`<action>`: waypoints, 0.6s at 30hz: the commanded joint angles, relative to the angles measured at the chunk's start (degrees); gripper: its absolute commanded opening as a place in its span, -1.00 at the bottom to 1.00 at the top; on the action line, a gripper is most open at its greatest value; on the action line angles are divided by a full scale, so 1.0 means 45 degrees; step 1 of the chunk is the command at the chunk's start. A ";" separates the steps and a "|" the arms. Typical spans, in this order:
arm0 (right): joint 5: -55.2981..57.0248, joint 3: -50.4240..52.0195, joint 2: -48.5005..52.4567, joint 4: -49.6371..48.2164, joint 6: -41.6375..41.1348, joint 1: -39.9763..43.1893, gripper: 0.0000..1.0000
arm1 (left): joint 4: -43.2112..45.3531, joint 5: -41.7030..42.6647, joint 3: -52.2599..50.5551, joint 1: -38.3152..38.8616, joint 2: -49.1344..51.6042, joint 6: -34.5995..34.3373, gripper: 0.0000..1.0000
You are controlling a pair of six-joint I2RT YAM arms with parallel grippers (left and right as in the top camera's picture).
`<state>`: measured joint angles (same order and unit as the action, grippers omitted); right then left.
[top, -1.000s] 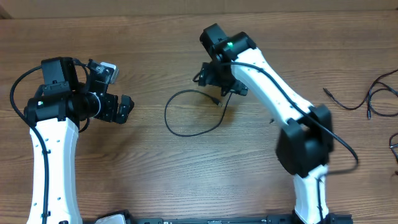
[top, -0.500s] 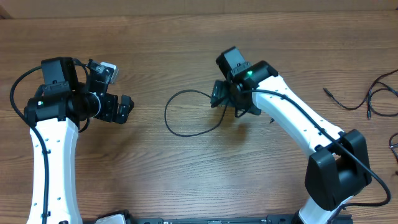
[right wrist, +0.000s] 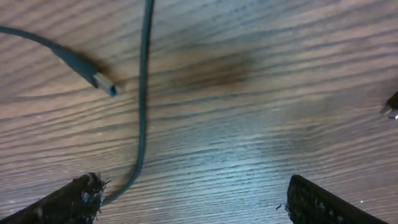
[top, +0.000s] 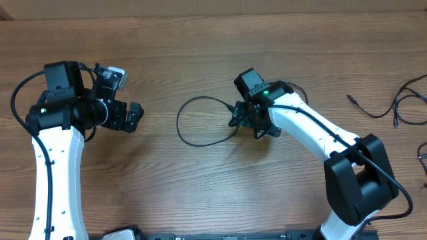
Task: Untangle cables
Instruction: 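Lower the right gripper onto the middle of the S-shaped cable, then grasp the black cable with the right gripper and lift it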
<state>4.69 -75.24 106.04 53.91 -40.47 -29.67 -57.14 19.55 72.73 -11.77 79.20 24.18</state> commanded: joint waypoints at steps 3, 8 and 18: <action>0.0214 0.0092 0.0063 -0.0136 -0.0126 0.0010 0.88 | 0.0044 0.0189 0.0034 -0.0049 0.0053 0.0151 1.00; 0.0729 0.0092 0.0155 -0.0257 -0.0641 -0.0087 0.88 | 0.0049 0.0189 0.0034 -0.0049 0.0053 0.0151 1.00; 0.1054 0.0151 0.0160 -0.0665 -0.0733 -0.0461 0.89 | 0.0044 0.0189 0.0034 -0.0044 0.0053 0.0151 0.99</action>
<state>7.73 -75.24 106.37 51.68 -42.83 -31.11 -57.14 19.55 72.73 -11.77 79.20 24.18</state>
